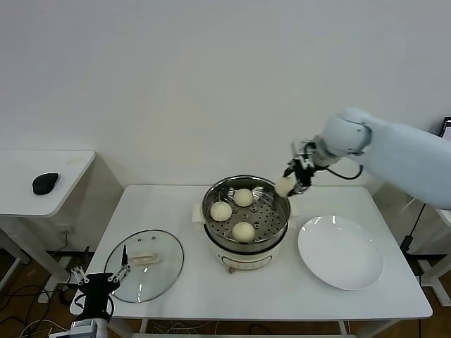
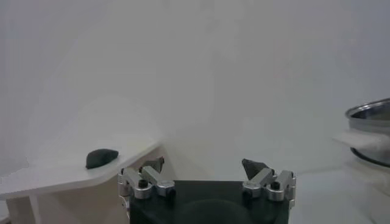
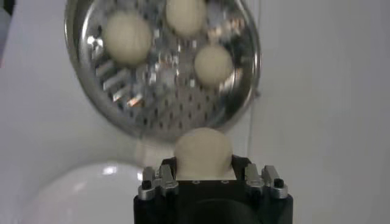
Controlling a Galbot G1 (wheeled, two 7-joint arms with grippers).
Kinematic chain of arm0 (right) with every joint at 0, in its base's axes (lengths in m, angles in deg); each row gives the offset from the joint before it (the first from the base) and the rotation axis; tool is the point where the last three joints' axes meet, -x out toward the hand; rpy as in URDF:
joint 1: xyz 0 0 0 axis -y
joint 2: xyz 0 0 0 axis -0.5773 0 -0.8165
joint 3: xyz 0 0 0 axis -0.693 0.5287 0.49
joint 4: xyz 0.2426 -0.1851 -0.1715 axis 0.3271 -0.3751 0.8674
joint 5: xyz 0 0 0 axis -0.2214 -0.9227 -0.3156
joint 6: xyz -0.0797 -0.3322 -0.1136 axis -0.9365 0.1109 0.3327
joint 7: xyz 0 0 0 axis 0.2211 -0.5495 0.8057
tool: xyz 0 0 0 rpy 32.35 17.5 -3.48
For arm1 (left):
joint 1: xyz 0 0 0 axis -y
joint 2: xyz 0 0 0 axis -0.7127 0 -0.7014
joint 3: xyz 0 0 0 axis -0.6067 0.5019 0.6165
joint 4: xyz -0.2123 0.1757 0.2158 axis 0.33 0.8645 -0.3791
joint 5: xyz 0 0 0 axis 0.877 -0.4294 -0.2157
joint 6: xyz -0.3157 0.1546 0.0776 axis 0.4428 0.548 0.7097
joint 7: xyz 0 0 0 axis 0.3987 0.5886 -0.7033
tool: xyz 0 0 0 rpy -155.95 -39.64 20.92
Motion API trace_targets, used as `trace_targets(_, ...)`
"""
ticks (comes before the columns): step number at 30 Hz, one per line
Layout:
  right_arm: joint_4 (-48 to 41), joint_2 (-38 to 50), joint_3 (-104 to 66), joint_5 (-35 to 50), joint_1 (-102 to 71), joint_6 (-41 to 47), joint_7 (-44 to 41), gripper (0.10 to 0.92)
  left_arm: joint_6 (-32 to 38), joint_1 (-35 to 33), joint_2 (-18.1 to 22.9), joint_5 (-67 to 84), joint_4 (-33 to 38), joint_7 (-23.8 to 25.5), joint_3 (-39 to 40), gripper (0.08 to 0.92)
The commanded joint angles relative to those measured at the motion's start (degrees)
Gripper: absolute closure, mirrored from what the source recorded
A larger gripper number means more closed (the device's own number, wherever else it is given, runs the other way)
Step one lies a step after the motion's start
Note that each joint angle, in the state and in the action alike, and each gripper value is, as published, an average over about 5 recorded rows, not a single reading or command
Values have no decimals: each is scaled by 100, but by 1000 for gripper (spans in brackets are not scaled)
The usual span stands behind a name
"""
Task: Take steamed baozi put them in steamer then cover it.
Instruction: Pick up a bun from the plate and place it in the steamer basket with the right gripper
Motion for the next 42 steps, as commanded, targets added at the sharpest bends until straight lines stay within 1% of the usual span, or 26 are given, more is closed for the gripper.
trace_targets(1,-130,-862,513,593,-68,606,409,450,-1,13,19,13,-12,-2,0,177)
trace_targets(16,-700,-1026,190,85,-982,626,541,448,5,33,23,43,-36,-4,-8,177)
trace_targets(30,-759,-993,51,0,-1131,676,631,447,12,21,51,53,-22,-6,-27,177)
trace_targets(33,-685,-914,-15,27,-1110,722,626,410,8,14,51,51,2,-6,-32,177)
trace_targets(36,-518,-746,-133,102,-1002,748,598,331,6,10,44,51,6,-6,-44,177)
trace_targets(38,-337,-574,-232,167,-900,769,579,272,6,8,41,50,8,-5,-49,177)
trace_targets(40,-96,-353,-357,228,-811,773,574,230,5,9,43,51,8,-3,-52,177)
trace_targets(42,228,-71,-529,280,-779,753,611,212,5,13,47,51,9,-1,-51,177)
